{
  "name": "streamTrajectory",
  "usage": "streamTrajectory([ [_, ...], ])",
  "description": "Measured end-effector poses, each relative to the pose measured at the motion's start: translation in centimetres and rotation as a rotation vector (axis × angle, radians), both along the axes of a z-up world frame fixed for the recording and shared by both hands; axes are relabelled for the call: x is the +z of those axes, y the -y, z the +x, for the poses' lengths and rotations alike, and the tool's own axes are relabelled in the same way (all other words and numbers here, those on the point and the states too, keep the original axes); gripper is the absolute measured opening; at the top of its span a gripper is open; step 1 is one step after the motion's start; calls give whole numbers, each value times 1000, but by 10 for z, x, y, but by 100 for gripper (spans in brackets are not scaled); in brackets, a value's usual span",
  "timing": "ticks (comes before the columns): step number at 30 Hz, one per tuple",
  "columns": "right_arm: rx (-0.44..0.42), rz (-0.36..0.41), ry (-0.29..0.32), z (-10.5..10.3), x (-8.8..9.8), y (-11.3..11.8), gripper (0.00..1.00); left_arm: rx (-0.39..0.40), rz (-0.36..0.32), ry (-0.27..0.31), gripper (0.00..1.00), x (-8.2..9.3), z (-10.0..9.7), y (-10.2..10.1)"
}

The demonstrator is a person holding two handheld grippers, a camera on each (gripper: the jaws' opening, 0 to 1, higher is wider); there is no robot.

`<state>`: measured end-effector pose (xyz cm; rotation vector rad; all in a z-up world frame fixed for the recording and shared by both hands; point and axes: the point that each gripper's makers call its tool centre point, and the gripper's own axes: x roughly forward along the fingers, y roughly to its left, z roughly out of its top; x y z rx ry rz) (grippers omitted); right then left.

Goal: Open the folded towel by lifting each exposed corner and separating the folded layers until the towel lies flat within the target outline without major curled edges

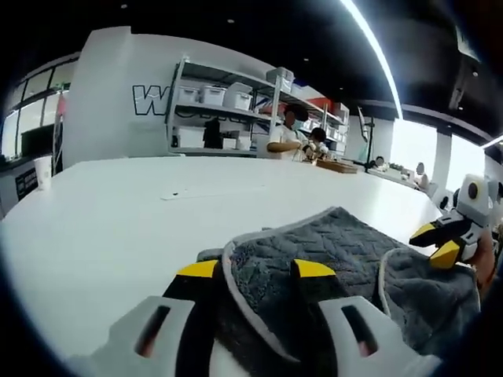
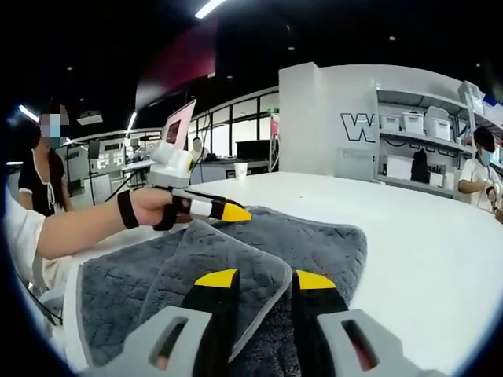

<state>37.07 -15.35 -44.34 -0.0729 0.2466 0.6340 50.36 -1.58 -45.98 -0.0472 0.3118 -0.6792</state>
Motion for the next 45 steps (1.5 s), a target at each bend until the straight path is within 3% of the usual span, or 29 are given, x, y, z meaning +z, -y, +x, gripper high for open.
streamTrajectory([
  [4, -4, 36, -18, 0, 0, -1, 23, -1, 0, -30, 34, -7, 0, 0],
  [16, -39, 81, -97, 1, -12, 4, 28, -4, -11, -38, 31, -8, 0, -1],
  [28, -34, 108, -135, 0, -18, 0, 23, -5, -16, -24, 13, -7, -1, -2],
  [33, -11, 127, -125, -2, -14, -3, 15, -11, -31, -15, 3, -6, -3, 0],
  [39, 4, 116, -106, -3, -12, -6, 14, 0, -48, -14, 2, -5, -2, -2],
  [45, 5, 142, -102, -3, -9, -4, 2, 3, -64, -17, 2, -5, -2, -2],
])
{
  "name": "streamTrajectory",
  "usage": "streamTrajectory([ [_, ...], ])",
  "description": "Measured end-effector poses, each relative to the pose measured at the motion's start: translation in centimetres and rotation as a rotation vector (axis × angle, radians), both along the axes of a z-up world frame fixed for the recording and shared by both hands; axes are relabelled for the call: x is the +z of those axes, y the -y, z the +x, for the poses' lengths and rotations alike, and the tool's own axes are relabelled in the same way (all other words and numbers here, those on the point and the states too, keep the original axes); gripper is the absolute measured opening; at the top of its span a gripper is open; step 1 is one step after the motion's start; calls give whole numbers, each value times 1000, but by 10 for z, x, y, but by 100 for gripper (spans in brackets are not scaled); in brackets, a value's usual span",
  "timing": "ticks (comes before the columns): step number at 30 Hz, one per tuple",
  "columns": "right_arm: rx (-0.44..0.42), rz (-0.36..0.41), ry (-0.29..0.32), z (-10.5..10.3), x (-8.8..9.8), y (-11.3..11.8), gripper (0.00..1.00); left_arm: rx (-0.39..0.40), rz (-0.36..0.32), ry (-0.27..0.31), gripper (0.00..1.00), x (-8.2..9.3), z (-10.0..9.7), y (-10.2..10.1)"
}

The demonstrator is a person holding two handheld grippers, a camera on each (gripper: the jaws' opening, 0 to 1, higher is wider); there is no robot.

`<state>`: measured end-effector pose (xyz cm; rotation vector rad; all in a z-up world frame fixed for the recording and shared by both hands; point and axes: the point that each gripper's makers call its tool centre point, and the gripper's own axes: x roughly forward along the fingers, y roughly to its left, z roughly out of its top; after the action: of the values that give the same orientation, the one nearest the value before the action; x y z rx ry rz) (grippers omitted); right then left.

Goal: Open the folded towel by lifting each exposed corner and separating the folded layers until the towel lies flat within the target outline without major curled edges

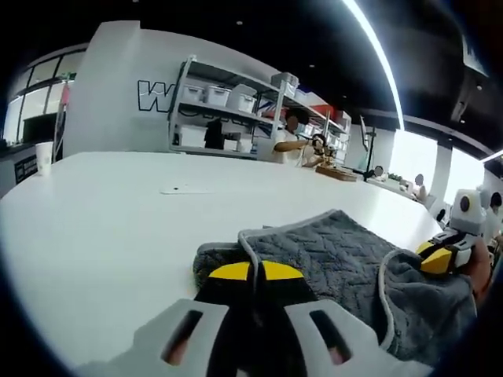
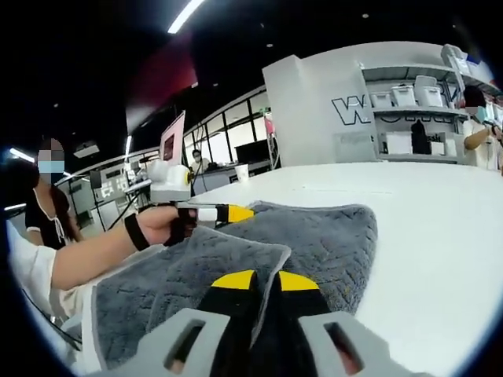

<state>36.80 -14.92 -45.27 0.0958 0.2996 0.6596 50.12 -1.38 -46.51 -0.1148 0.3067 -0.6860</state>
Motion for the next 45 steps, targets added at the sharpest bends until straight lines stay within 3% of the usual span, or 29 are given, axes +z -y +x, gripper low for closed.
streamTrajectory([
  [13, -18, -2, -31, 6, -7, -1, 4, 4, -4, 11, 2, 2, -2, 1],
  [14, -12, -5, -22, 6, -7, -2, 0, 5, -5, 11, 1, 2, -3, 1],
  [21, 14, 17, 25, 0, 4, -7, 0, 16, 8, 26, 1, 4, -3, 3],
  [25, 11, 26, 54, -4, 11, -5, 0, 32, -32, 3, 1, 5, -1, 0],
  [27, 32, 53, 97, -7, 21, -8, 0, 34, -39, 2, 1, 6, -1, -1],
  [33, 56, 83, 144, -18, 38, -13, 0, 46, -44, -4, 0, 7, -1, -1],
  [42, 100, 105, 184, -38, 52, -22, 0, 59, -166, -59, 0, 16, 1, -2],
  [45, 112, 121, 199, -46, 56, -23, 0, 55, -176, -66, 0, 18, 0, -1],
])
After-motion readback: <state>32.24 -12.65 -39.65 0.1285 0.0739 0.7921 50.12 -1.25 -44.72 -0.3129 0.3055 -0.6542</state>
